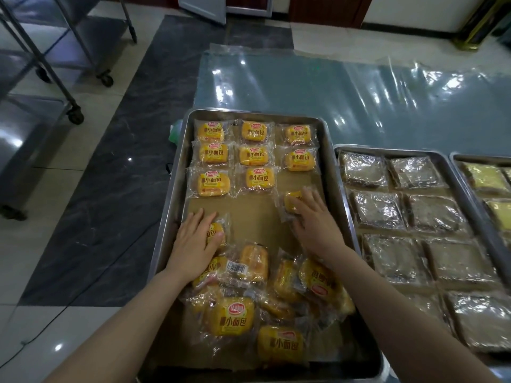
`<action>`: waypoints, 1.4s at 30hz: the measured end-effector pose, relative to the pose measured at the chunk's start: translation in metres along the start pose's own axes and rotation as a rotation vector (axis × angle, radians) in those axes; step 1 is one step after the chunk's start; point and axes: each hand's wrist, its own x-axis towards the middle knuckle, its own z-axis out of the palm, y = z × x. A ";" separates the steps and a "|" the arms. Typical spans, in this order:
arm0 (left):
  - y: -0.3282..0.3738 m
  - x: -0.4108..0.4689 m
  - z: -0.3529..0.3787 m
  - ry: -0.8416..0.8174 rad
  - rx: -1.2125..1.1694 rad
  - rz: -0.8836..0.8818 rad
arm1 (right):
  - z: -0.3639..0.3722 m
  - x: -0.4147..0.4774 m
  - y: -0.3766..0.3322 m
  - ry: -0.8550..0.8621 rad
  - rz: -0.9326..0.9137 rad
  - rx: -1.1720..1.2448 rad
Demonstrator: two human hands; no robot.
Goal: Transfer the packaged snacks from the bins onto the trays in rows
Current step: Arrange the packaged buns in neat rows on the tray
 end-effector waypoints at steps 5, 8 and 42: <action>-0.002 0.000 0.001 -0.001 0.003 0.006 | 0.000 0.006 -0.001 -0.074 0.075 -0.143; -0.002 0.001 0.001 0.001 -0.002 0.014 | -0.009 0.010 -0.001 -0.001 0.128 -0.236; -0.004 0.003 -0.002 -0.056 0.011 0.012 | -0.004 0.053 -0.005 0.067 0.407 -0.290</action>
